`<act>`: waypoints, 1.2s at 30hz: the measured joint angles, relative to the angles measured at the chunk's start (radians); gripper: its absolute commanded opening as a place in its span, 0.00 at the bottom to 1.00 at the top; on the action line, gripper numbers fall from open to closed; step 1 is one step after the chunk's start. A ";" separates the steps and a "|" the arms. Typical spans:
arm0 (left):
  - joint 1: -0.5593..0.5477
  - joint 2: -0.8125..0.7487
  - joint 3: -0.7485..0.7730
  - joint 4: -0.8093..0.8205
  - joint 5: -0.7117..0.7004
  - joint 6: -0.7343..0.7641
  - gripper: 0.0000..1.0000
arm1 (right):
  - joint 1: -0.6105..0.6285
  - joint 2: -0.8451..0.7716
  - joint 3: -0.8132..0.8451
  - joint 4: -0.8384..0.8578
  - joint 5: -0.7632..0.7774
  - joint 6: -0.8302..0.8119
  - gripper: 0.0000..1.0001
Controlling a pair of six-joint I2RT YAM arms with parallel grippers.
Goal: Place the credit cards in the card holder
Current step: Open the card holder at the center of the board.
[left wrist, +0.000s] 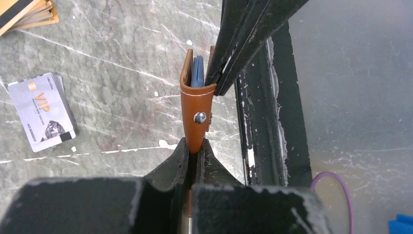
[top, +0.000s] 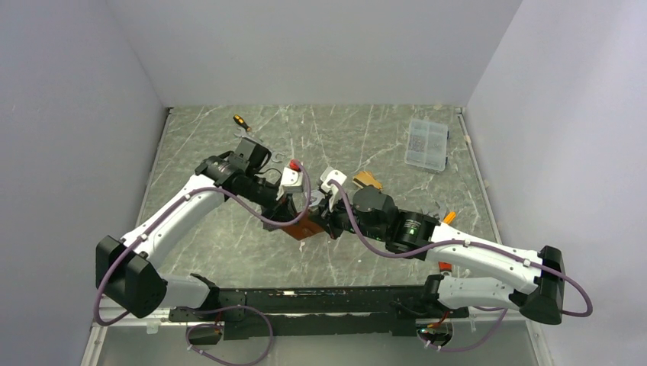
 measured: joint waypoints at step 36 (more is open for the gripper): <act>0.147 -0.025 -0.074 0.438 -0.039 -1.235 0.00 | 0.083 0.158 0.083 -0.005 0.579 0.033 0.51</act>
